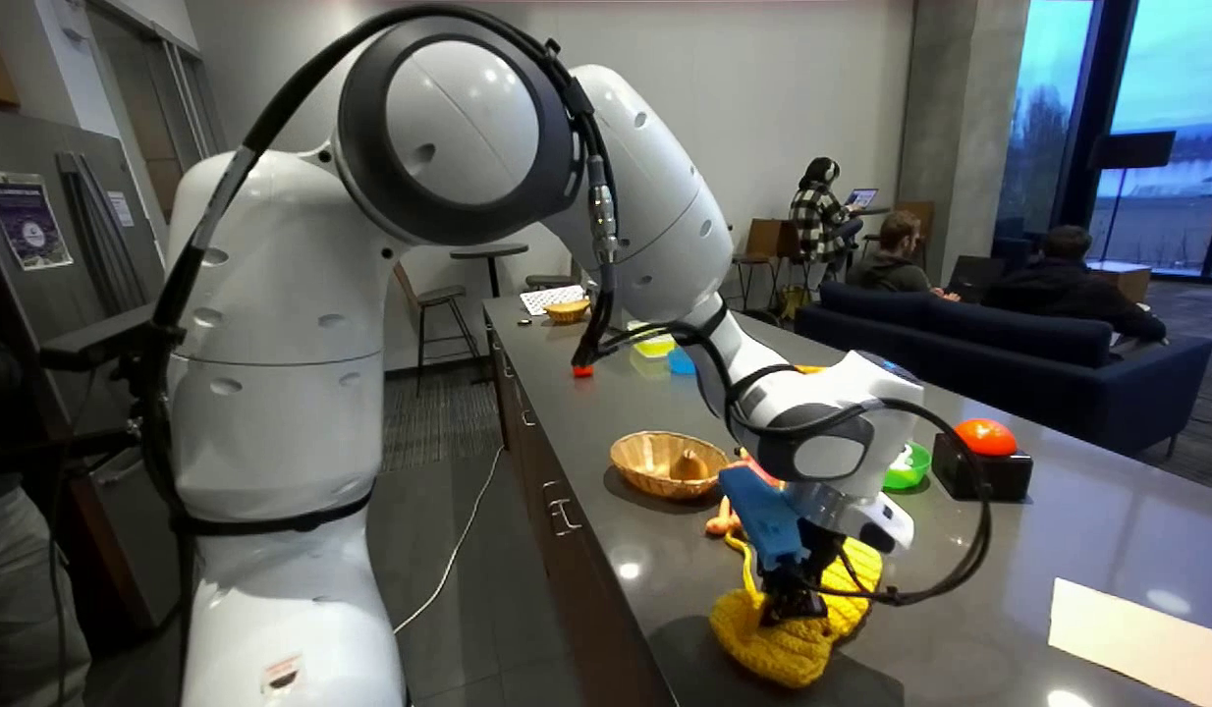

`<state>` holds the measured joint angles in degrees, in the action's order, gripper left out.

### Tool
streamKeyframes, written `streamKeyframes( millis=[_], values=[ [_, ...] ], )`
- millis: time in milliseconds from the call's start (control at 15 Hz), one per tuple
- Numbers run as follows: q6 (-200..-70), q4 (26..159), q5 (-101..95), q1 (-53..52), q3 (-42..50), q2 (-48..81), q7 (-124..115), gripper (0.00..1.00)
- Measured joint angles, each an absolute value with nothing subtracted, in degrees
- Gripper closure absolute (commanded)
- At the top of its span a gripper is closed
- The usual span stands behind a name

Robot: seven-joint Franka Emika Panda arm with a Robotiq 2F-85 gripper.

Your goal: Use the yellow cloth to clean the table

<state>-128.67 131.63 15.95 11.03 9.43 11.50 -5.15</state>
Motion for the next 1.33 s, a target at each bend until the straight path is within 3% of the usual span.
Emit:
streamKeyframes(
  millis=[1333],
  values=[
    [-116.07,126.39,30.93,27.62,23.05,17.04,-14.5,1.0]
  ],
)
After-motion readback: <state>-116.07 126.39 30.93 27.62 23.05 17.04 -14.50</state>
